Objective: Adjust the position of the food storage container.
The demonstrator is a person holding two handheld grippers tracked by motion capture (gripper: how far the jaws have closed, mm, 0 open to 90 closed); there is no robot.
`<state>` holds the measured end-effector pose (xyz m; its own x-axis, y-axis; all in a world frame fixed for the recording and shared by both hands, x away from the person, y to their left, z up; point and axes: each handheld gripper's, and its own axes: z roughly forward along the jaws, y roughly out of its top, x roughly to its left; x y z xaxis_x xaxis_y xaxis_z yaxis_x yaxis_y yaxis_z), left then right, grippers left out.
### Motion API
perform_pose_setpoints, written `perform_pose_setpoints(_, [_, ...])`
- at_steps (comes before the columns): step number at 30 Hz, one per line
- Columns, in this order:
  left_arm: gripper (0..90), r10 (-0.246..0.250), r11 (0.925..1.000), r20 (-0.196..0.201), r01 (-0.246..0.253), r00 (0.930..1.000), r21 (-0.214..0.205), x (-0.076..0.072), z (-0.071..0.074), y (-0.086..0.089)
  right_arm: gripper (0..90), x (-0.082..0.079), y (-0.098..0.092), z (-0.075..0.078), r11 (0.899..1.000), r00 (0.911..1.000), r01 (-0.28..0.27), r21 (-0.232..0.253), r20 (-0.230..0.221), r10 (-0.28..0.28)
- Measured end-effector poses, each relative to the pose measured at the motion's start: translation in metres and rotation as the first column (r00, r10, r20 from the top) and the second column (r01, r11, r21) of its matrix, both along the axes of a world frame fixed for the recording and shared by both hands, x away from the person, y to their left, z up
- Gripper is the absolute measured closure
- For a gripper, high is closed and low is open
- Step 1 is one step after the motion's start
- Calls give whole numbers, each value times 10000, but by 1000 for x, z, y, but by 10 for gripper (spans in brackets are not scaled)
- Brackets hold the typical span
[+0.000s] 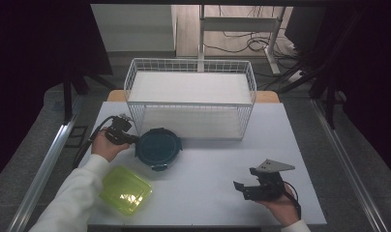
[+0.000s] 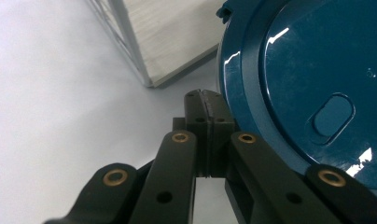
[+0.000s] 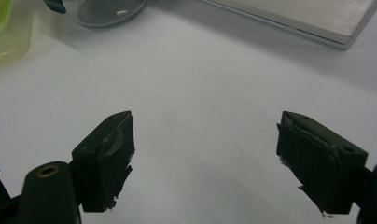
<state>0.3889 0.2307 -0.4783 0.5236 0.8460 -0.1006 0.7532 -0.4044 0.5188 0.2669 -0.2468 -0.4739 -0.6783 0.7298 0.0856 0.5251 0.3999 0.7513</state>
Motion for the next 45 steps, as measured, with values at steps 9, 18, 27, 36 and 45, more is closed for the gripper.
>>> perform_pose_setpoints(9, [900, -180, 9998, 33, 181, 9998, -127, -1, 0, -10, 191, 1, 2, 1, 10000, 10000, -71, 19, -4, 71])
perform_pose_setpoints(18, [900, -329, 9988, 72, 331, 9994, -348, -4, 0, -26, 191, 1, 2, 0, 10000, 10000, -90, 17, -22, 90])
perform_pose_setpoints(27, [900, -766, 9963, 67, 768, 9970, -386, -7, 1, -43, 191, 1, 1, 0, 10000, 10000, -79, -1, -25, 79])
perform_pose_setpoints(36, [900, -1146, 9931, 25, 1146, 9934, -266, -14, 2, -56, 191, 2, 1, 0, 10000, 10000, -70, -27, -22, 70])
perform_pose_setpoints(45, [900, -1256, 9908, 30, 1256, 9921, -505, -14, 2, -67, 191, 2, 2, 0, 10000, 10000, -59, -54, -55, 59])
